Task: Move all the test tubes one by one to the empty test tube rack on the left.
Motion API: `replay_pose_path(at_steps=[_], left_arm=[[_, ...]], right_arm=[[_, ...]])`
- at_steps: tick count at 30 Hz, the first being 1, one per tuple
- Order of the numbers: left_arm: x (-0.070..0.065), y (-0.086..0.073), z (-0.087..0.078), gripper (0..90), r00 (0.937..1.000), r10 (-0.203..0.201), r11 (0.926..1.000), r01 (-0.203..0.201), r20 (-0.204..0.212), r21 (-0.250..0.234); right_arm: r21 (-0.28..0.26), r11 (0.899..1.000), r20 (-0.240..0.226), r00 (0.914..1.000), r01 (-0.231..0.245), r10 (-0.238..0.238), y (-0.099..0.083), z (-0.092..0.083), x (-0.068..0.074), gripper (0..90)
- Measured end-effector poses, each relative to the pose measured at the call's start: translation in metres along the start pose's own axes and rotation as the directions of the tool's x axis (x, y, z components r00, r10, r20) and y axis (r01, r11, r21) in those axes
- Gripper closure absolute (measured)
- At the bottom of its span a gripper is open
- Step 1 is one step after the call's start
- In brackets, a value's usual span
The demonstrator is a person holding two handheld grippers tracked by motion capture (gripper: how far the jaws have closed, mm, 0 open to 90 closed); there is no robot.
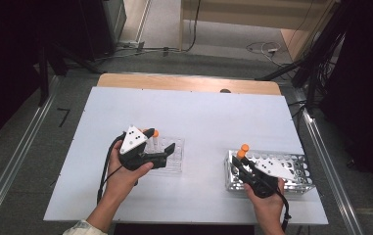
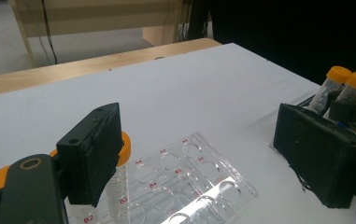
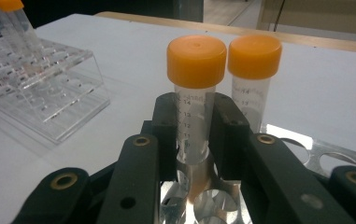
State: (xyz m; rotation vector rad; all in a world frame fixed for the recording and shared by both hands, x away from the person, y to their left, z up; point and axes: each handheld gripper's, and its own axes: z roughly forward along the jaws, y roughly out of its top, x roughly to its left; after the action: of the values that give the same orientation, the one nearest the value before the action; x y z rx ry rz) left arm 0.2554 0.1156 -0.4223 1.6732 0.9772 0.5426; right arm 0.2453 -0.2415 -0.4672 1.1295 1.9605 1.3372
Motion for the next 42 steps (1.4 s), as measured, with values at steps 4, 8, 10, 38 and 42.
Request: replay_pose_path(at_steps=[4,8,10,38,42], left_arm=[[0.000,0.000,0.000,16.7,1.0000,0.007,0.9999,-0.007,-0.006,0.007],[0.000,0.002,0.000,16.7,0.9999,0.011,0.9999,-0.011,-0.005,0.006],[-0.001,0.003,0.000,16.7,1.0000,0.010,0.9999,-0.010,-0.001,0.005],[-0.033,0.020,0.012,17.8,0.9930,0.049,0.9987,-0.050,0.107,0.008],[-0.041,0.022,0.013,18.7,0.9897,0.053,0.9986,-0.054,0.133,0.000]], right_arm=[[-0.020,1.000,0.006,0.9999,0.016,-0.015,0.008,-0.005,0.001,71.6],[-0.034,0.999,0.004,0.9997,0.023,-0.023,0.020,-0.012,0.003,71.5],[-0.043,0.999,0.002,0.9998,0.020,-0.020,0.025,-0.015,0.003,71.6],[0.018,0.996,-0.205,0.9749,0.093,-0.087,0.058,0.021,0.070,71.7],[0.027,0.994,-0.225,0.9697,0.102,-0.094,0.059,0.028,0.079,71.7]])
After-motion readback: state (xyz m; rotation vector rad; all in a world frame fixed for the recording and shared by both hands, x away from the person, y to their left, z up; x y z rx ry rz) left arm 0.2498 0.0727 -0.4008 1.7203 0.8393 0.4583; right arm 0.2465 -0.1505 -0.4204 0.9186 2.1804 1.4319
